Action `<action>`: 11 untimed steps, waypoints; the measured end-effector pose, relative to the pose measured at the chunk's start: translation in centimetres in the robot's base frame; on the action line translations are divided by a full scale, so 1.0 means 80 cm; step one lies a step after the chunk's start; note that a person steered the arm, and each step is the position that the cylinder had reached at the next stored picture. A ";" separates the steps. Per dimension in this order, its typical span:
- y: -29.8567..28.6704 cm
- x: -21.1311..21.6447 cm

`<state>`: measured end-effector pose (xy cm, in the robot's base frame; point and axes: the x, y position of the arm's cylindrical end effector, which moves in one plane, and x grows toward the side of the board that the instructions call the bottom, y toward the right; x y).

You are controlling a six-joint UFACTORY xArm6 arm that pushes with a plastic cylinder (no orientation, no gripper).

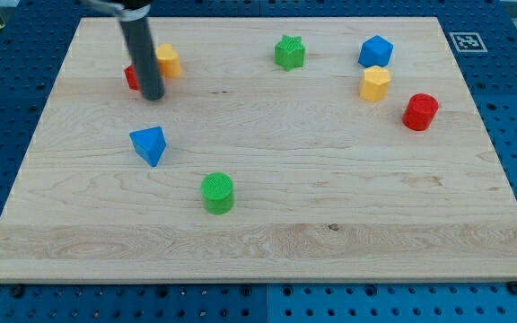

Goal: Push the red star diagonal to the blue triangle

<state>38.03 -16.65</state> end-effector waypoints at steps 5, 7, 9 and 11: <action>0.245 -0.090; 0.193 -0.052; -0.055 -0.082; -0.004 -0.037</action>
